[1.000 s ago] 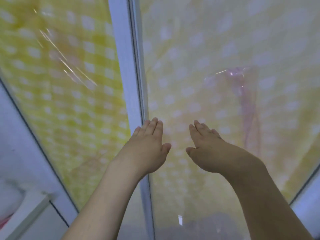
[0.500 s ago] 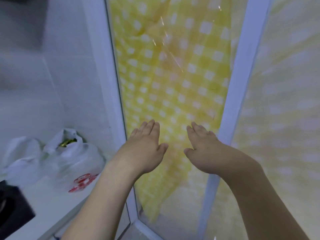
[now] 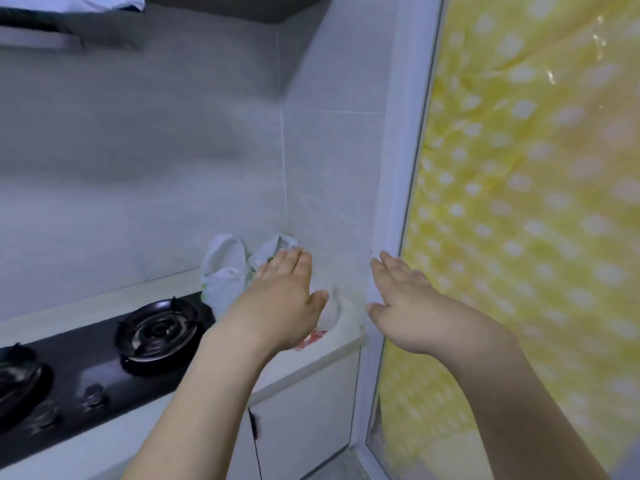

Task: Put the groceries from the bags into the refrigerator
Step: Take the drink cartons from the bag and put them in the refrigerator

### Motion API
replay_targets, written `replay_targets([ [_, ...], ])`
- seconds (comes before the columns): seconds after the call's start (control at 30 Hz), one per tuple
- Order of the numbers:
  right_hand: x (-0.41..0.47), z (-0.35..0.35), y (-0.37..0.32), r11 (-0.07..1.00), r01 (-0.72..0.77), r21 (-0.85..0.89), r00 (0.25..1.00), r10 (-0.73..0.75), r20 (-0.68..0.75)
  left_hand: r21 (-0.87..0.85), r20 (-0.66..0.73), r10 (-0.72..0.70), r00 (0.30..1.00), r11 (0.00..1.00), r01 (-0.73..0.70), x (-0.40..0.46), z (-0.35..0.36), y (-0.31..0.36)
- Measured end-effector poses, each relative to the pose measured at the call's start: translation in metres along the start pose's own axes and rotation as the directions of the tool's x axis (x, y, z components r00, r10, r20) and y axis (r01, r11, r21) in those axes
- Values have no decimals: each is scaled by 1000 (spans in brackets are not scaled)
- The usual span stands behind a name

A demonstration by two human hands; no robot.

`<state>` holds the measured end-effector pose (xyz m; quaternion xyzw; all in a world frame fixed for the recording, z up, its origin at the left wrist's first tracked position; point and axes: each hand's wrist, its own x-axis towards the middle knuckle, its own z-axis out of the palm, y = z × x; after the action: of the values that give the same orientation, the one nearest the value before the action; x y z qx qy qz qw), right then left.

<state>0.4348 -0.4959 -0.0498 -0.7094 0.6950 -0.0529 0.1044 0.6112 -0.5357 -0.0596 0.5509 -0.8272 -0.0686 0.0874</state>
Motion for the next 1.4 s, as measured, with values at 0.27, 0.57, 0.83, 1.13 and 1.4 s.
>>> replay_targets([
  [0.27, 41, 14, -70, 982, 182, -45, 981, -179, 75, 3, -24, -204, 979, 979, 204, -24, -13, -72],
  [0.57, 61, 18, -94, 954, 290, -76, 954, -282, 103, -3, -56, -308, 950, 951, 309, -33, -12, -94],
  [0.83, 74, 15, -88, 934, 351, -61, 931, -341, 130, 1, -57, -372, 926, 928, 373, -32, -14, -88],
  [1.13, 92, 22, -90, 922, 388, -14, 916, -383, 122, 33, -78, -385, 920, 921, 389, -24, -18, -92],
  [1.4, 116, 42, -92, 941, 336, 23, 934, -337, 120, 86, -52, -327, 944, 940, 330, -6, -11, -113],
])
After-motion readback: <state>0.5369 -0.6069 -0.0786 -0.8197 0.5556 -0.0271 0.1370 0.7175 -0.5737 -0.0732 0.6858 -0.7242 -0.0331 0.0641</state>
